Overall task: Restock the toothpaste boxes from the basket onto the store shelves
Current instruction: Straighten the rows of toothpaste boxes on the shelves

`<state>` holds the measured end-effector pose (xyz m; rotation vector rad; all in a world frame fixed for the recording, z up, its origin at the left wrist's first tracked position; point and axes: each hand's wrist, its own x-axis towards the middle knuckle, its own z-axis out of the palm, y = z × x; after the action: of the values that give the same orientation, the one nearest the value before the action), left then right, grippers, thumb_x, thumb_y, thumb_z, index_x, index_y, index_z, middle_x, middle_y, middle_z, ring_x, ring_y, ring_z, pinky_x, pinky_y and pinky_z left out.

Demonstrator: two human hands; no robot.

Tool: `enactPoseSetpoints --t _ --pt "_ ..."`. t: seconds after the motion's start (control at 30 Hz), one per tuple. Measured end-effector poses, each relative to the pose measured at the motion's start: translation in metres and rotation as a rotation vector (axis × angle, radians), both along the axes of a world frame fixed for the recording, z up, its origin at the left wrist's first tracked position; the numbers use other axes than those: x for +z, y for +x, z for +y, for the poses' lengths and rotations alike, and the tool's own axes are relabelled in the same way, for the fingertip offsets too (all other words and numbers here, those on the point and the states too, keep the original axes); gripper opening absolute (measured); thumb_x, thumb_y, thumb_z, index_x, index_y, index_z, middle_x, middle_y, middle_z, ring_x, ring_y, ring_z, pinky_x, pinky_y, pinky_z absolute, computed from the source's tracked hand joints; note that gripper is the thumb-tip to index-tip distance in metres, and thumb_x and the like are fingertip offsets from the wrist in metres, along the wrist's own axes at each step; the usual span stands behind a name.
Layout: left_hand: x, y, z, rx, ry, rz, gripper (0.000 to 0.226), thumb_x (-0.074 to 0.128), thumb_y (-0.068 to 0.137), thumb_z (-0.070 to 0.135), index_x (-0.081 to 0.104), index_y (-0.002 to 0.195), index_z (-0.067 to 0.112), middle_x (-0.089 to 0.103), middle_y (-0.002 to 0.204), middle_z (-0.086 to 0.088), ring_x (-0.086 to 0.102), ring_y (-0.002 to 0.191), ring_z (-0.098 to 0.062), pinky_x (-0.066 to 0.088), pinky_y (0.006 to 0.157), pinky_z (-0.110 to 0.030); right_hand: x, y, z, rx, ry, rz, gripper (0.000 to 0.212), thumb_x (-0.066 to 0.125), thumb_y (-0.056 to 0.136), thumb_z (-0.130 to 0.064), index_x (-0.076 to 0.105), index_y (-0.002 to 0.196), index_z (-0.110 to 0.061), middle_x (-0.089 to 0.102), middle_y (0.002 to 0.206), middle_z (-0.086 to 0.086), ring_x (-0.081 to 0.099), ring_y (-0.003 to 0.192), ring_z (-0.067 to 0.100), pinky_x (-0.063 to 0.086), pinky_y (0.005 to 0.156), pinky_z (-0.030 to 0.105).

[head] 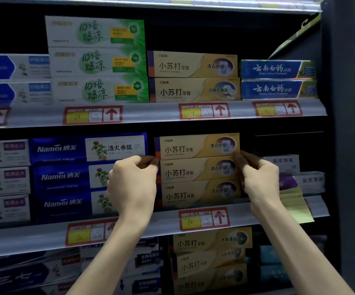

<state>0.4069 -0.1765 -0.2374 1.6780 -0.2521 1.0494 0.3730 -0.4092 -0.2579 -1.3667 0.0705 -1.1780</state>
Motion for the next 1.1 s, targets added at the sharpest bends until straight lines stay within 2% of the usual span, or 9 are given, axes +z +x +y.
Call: enactPoseSetpoints --t 0.1,0.3,0.5,0.6,0.73,0.8,0.9,1.03,1.1 --pt "0.0 0.001 0.001 -0.001 -0.004 0.002 0.006 0.077 0.092 0.028 0.082 0.094 0.025 0.073 0.074 0.01 0.063 0.067 -0.003 0.041 0.052 -0.021 0.0 -0.001 0.0 -0.053 -0.007 0.003 0.025 0.068 0.101 -0.03 0.074 0.124 -0.024 0.077 0.1 -0.005 0.073 0.095 0.015 0.065 0.068 0.03" --pt "0.0 0.0 0.006 -0.026 0.015 -0.023 0.01 0.074 0.093 0.031 0.082 0.097 0.026 0.076 0.082 0.01 0.07 0.078 -0.014 0.06 0.066 -0.037 0.003 -0.007 0.005 -0.068 0.002 0.007 0.028 0.07 0.099 -0.034 0.074 0.125 -0.024 0.077 0.103 -0.007 0.073 0.098 0.015 0.066 0.075 0.036" --pt "0.0 -0.018 0.042 -0.243 0.1 -0.079 0.015 0.069 0.097 0.041 0.08 0.101 0.032 0.075 0.084 0.019 0.069 0.084 0.001 0.058 0.07 -0.023 -0.005 -0.041 0.028 -0.277 -0.162 -0.014 0.045 0.078 0.092 -0.035 0.069 0.134 -0.021 0.073 0.109 -0.009 0.068 0.101 0.007 0.055 0.079 0.014" --pt "0.0 -0.032 0.075 -0.441 0.05 0.005 0.016 0.067 0.099 0.036 0.08 0.104 0.029 0.077 0.092 0.017 0.069 0.083 0.002 0.052 0.073 -0.012 -0.009 -0.055 0.059 -0.218 -0.198 -0.018 0.038 0.079 0.091 -0.037 0.073 0.127 -0.026 0.075 0.107 -0.011 0.069 0.101 0.008 0.062 0.087 0.031" --pt "0.0 -0.054 0.127 -0.533 -0.001 0.097 0.017 0.063 0.101 0.033 0.08 0.105 0.029 0.079 0.099 0.01 0.073 0.087 -0.011 0.052 0.082 -0.027 -0.012 -0.071 0.115 -0.054 -0.157 -0.013 0.03 0.08 0.09 -0.04 0.075 0.118 -0.029 0.077 0.103 -0.01 0.072 0.1 0.013 0.062 0.09 0.044" --pt "-0.003 -0.067 0.157 -0.533 -0.001 0.125 0.018 0.063 0.101 0.032 0.08 0.106 0.029 0.079 0.1 0.011 0.074 0.09 -0.011 0.054 0.085 -0.031 -0.013 -0.079 0.147 0.008 -0.155 -0.001 0.029 0.08 0.09 -0.041 0.075 0.117 -0.031 0.076 0.103 -0.009 0.072 0.101 0.012 0.063 0.084 0.041" --pt "-0.009 -0.082 0.21 -0.494 0.001 0.135 0.018 0.063 0.101 0.03 0.08 0.107 0.027 0.079 0.101 0.01 0.075 0.092 -0.01 0.055 0.086 -0.032 -0.014 -0.092 0.2 0.102 -0.149 -0.004 0.027 0.079 0.09 -0.038 0.074 0.115 -0.03 0.075 0.1 -0.01 0.072 0.097 0.011 0.06 0.066 0.024" --pt "-0.024 -0.092 0.287 -0.39 0.006 0.133 0.018 0.063 0.102 0.027 0.081 0.106 0.026 0.08 0.1 0.012 0.073 0.095 -0.008 0.055 0.084 -0.027 -0.022 -0.099 0.27 0.216 -0.16 0.011 0.022 0.079 0.09 -0.038 0.075 0.111 -0.031 0.077 0.097 -0.009 0.072 0.095 0.009 0.061 0.08 0.031" --pt "-0.034 -0.094 0.328 -0.333 -0.021 0.136 0.019 0.062 0.102 0.028 0.08 0.104 0.028 0.079 0.1 0.013 0.073 0.097 -0.007 0.053 0.085 -0.028 -0.03 -0.099 0.305 0.271 -0.166 0.025 0.024 0.079 0.09 -0.039 0.075 0.112 -0.031 0.077 0.099 -0.011 0.071 0.096 0.005 0.058 0.083 0.026"
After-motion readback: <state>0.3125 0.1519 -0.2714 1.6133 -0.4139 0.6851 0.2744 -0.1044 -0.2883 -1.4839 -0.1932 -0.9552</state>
